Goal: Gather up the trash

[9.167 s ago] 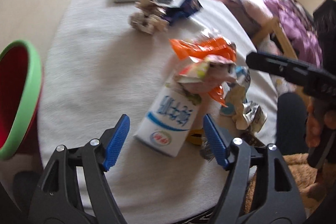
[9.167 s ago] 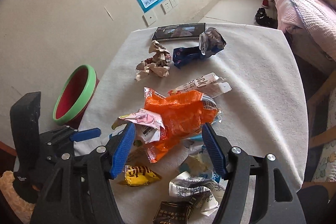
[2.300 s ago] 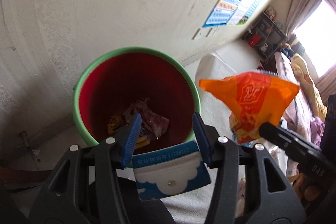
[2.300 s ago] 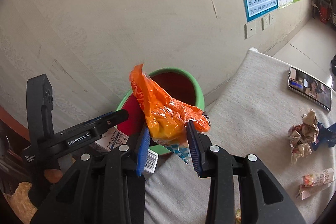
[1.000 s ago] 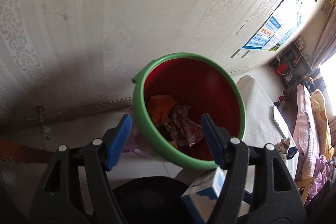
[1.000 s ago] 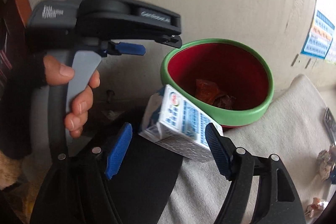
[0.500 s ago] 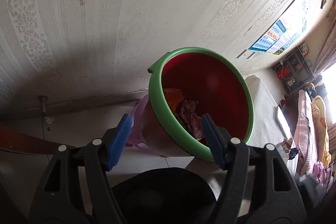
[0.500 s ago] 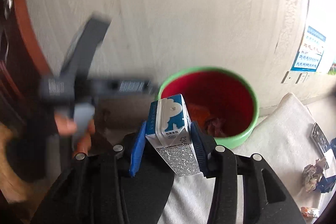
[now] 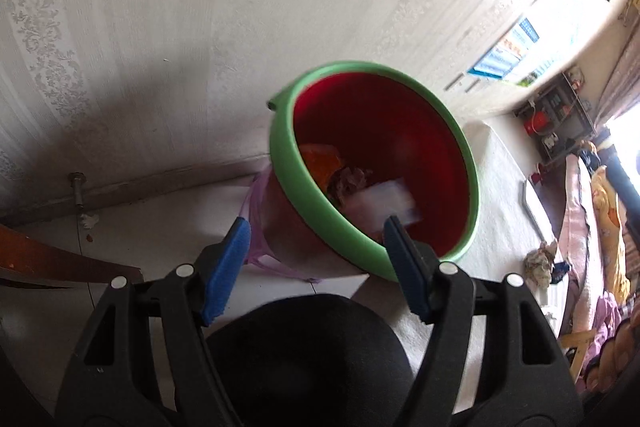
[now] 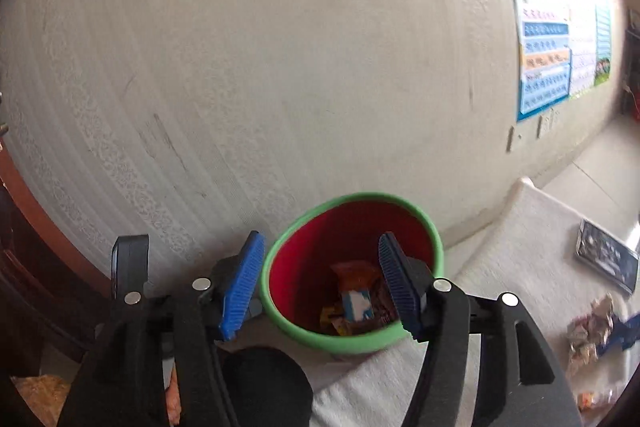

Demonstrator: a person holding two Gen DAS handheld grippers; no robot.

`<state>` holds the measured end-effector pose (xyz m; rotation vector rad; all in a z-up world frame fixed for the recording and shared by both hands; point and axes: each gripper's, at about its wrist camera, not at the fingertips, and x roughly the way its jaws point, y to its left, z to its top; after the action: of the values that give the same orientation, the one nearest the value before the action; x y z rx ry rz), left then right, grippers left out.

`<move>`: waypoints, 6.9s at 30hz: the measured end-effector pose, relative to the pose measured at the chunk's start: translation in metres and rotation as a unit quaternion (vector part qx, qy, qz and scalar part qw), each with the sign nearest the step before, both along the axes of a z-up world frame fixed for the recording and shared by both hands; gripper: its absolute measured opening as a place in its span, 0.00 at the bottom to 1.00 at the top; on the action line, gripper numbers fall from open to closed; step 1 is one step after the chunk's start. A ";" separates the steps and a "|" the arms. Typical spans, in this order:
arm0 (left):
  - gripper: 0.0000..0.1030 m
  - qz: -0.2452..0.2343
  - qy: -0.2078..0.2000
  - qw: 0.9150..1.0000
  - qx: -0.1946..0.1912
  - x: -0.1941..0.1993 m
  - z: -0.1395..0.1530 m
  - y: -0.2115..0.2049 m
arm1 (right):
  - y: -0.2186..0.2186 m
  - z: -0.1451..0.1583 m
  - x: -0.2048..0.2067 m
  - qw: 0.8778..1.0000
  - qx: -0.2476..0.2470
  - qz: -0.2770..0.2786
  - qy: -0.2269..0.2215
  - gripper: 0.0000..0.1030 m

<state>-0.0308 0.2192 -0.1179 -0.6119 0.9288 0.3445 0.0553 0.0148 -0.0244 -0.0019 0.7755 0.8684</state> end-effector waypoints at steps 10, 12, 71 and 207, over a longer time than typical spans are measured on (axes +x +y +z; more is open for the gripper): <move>0.65 -0.145 0.011 0.989 0.025 0.025 0.005 -0.081 | -0.153 -0.047 -0.017 0.985 -0.102 -0.124 0.070 0.60; 0.68 -0.180 0.008 0.983 0.023 0.029 0.007 -0.101 | -0.184 -0.063 -0.027 0.976 -0.126 -0.148 0.096 0.60; 0.43 -0.373 0.073 0.924 -0.049 0.059 -0.047 -0.288 | -0.256 -0.103 -0.051 0.948 -0.099 -0.260 0.154 0.27; 0.67 -0.114 -0.010 0.991 0.073 0.048 0.011 -0.059 | -0.090 -0.046 0.033 0.982 -0.049 -0.155 0.100 0.71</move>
<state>0.0167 0.1600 -0.1066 -0.3689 0.9346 0.1987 0.0886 -0.0754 -0.0704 0.1187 0.9770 0.5375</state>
